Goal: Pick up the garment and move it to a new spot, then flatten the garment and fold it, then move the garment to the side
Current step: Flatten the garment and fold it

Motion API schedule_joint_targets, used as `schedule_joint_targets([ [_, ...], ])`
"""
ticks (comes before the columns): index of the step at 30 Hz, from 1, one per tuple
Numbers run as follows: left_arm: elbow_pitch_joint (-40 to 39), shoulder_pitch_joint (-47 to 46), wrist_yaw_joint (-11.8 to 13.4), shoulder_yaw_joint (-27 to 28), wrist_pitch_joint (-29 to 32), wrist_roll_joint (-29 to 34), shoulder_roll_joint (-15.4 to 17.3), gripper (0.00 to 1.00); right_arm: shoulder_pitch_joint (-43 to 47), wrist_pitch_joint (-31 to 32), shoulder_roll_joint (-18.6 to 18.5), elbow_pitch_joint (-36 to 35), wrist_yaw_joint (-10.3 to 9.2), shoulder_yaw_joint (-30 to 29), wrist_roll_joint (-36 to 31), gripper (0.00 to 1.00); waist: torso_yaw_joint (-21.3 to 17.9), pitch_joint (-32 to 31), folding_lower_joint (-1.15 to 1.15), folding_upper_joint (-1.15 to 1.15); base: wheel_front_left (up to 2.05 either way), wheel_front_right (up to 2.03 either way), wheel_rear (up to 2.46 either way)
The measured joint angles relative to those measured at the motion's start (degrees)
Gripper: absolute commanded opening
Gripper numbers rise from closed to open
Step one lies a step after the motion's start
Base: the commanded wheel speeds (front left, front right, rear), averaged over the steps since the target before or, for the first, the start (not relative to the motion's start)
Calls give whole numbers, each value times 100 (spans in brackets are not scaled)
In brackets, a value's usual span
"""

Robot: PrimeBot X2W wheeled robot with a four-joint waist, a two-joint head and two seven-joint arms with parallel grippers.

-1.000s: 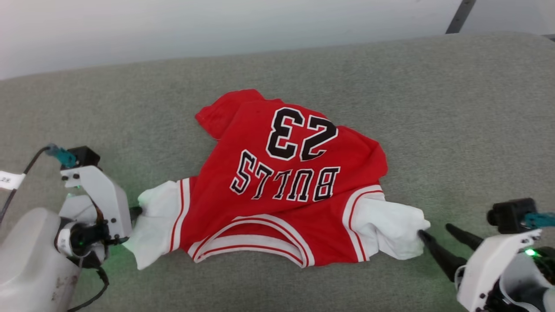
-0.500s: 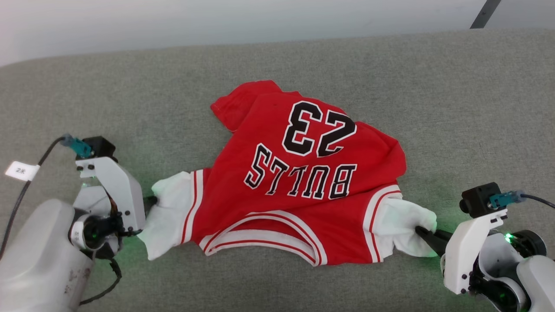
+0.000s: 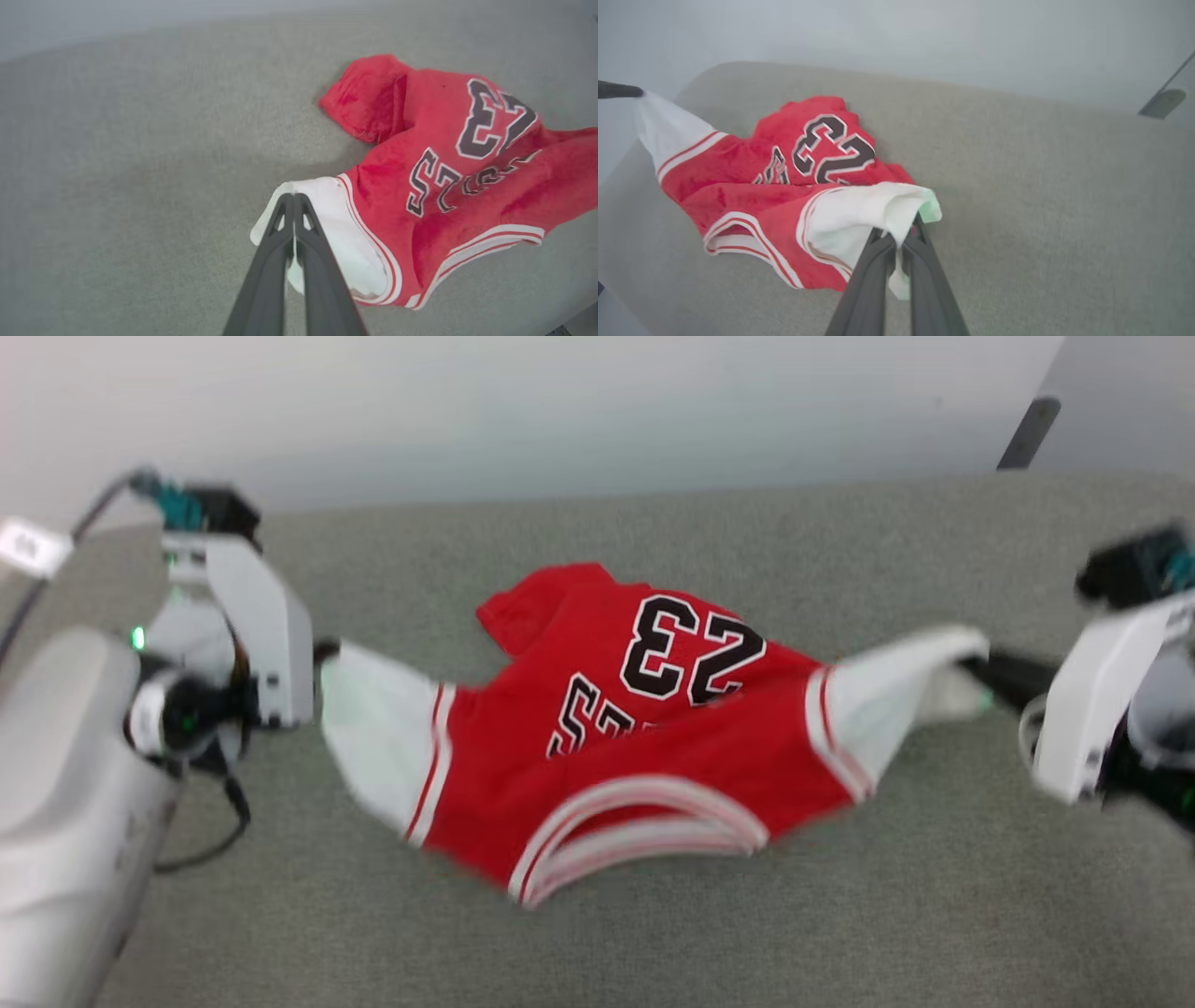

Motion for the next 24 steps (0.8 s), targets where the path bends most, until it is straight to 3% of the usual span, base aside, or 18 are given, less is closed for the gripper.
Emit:
schedule_joint_targets([
  [12, -275, -1679, 24, -30, 194, 324, -116, 0, -1897, -235, 255, 122, 0, 63, 443, 0, 144, -710, 0, 0, 0, 0, 0],
  [18, -109, -2485, -51, 7, 18, 528, -104, 0, -2758, -643, 431, 599, 0, -51, 388, 0, 223, -910, 0, 0, 0, 0, 0],
  [24, 43, -2920, -105, 1, 148, 569, -86, 0, -3293, -658, 527, 1012, 0, -89, 509, 0, 282, -919, 0, 0, 0, 0, 0],
])
